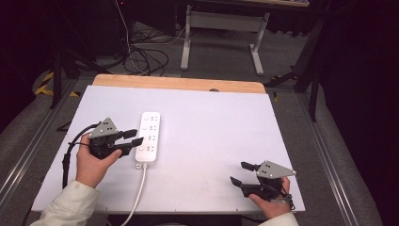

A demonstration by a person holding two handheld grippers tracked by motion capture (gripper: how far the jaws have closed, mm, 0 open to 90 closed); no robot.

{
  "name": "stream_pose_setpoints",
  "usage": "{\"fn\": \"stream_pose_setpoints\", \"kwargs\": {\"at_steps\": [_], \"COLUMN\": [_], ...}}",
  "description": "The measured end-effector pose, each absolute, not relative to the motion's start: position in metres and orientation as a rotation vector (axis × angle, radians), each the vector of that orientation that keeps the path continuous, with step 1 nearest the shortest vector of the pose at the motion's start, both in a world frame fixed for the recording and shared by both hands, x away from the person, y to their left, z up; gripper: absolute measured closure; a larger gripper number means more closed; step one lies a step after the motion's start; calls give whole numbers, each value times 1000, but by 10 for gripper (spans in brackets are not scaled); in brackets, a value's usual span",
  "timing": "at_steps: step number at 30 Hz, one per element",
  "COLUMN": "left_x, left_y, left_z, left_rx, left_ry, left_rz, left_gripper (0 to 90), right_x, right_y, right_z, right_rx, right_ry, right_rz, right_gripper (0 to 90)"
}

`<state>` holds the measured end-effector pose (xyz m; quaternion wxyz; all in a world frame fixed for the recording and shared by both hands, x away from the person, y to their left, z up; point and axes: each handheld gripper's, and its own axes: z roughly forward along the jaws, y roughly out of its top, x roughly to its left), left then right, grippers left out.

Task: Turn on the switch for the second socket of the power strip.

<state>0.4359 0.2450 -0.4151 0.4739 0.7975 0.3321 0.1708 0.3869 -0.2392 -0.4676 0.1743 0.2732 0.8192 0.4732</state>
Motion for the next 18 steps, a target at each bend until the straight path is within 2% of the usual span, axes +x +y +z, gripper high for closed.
{"fn": "stream_pose_setpoints", "kwargs": {"at_steps": [13, 18], "left_x": [451, 452], "left_y": [239, 240], "left_z": [-423, -424], "left_rx": [1937, 1945], "left_ry": [840, 837], "left_rz": [403, 432], "left_gripper": [633, 843], "right_x": [387, 387], "right_y": [-239, -239], "right_z": [-468, -468], "right_rx": [769, 769], "right_ry": [2329, 2332], "right_rz": [1339, 1340], "right_gripper": [331, 335]}}
